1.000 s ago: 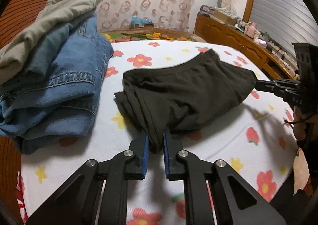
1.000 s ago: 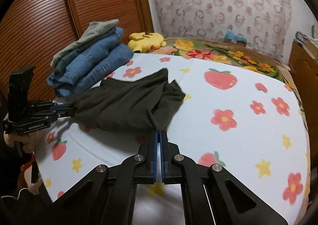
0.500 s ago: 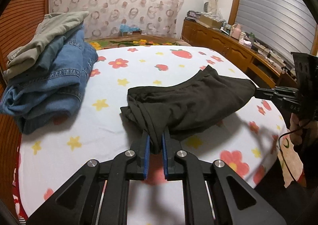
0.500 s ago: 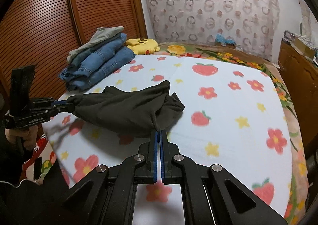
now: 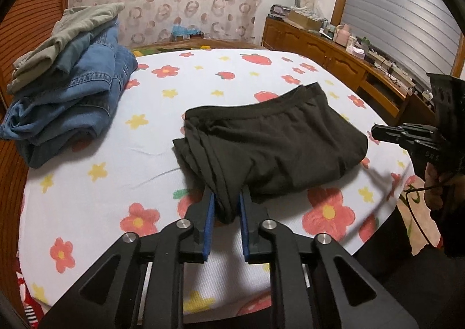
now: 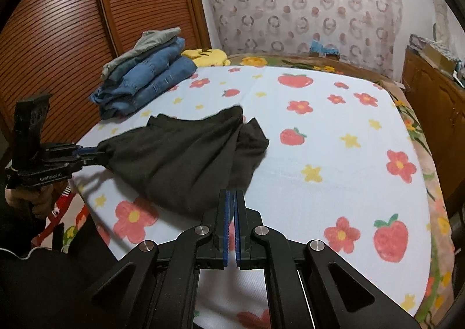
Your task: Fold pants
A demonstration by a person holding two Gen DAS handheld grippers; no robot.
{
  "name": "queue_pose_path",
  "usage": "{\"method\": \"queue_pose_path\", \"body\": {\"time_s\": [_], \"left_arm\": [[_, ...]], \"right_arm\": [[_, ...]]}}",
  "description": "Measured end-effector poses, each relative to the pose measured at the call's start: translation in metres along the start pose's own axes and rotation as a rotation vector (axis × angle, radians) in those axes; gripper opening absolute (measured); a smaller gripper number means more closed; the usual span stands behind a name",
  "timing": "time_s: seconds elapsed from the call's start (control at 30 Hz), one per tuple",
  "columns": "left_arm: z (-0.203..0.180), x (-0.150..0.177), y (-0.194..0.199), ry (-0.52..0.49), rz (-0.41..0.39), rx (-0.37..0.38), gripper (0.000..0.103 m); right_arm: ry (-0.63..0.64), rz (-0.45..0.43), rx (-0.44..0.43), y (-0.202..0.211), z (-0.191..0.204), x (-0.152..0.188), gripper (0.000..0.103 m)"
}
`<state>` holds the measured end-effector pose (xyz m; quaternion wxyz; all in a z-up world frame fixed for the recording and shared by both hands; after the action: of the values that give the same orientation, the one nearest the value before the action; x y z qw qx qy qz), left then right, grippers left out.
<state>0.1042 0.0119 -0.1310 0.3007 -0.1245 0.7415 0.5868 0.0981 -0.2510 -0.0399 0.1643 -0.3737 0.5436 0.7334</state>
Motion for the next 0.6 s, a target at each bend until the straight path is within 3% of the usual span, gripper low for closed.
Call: {"method": "queue_pose_path", "body": {"time_s": [0.07,0.13,0.3,0.47,0.6], "left_arm": [[0.001,-0.004,0.001,-0.005,-0.005,-0.010,0.027],[0.004,-0.009,0.001,-0.005,-0.017,-0.019,0.042],[0.015,-0.024,0.005,0.018,-0.048,-0.019,0.054],[0.024,-0.045,-0.003,0.019,-0.063,-0.029,0.054],[0.022,-0.060,-0.022,-0.006,-0.050,0.011,0.049]], "right_arm": [[0.003,-0.013,0.011,0.005,-0.001,-0.003,0.004],[0.012,-0.022,0.016,0.007,-0.001,-0.008,0.004],[0.025,-0.035,0.025,0.002,0.001,-0.016,0.010],[0.025,-0.034,0.030,-0.018,0.001,-0.025,0.024],[0.015,-0.026,0.028,-0.035,-0.001,-0.033,0.027]]}}
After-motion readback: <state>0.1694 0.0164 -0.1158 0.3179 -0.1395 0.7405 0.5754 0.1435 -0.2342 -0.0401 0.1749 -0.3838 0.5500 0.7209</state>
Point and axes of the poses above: each gripper's, at about its wrist camera, not at the fingertips, and y roughly against the way its jaws point, z to its left, x to its underside, the point moved 10 cm from there along -y, roughly the way its jaws point, and after that the axes turned 7 degrees about z, right-handed, at the moved point
